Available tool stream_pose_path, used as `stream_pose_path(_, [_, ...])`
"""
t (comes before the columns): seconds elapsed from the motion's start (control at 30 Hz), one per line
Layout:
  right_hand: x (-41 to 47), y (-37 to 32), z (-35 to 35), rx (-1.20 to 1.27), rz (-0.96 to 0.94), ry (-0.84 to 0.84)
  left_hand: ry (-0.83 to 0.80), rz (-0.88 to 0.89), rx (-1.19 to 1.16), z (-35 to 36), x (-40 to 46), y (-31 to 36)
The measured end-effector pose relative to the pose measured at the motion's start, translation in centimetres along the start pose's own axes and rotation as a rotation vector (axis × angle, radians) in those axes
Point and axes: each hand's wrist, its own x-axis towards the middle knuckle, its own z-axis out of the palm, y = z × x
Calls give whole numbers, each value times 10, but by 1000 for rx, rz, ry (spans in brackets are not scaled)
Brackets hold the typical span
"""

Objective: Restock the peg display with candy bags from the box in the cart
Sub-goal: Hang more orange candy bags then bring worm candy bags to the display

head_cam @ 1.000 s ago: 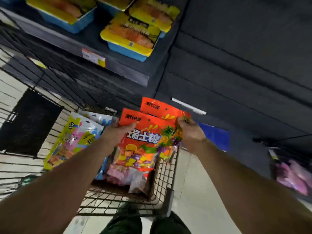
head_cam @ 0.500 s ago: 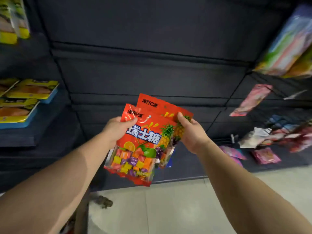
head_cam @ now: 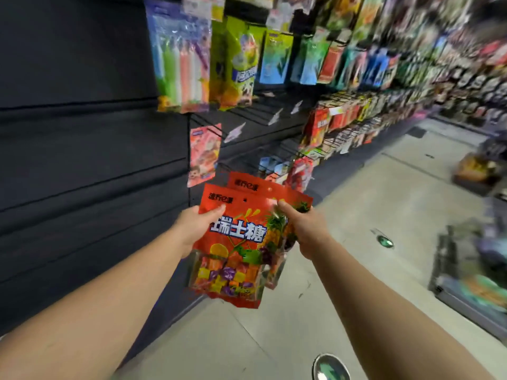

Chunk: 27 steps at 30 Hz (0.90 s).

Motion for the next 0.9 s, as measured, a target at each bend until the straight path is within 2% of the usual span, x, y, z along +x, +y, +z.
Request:
stream_pose_path(0.1, [34,5,-33,-7,22,84,-74,4,-2,43,42,1])
stream_pose_path(0.33, [153,-4,-77,28,60,147,-202,3,4,119,169,24])
stream_pose_path(0.6, [297,-42,-116,73,46,202,-307,15,38,198,317,85])
stream_pose_path(0.77, [362,-42,-160,107,60,278,-346,-68,16,260,378,79])
stream_pose_path(0.9, [431,-39,-201,106,66,261,-345,-91,23,309,430,74])
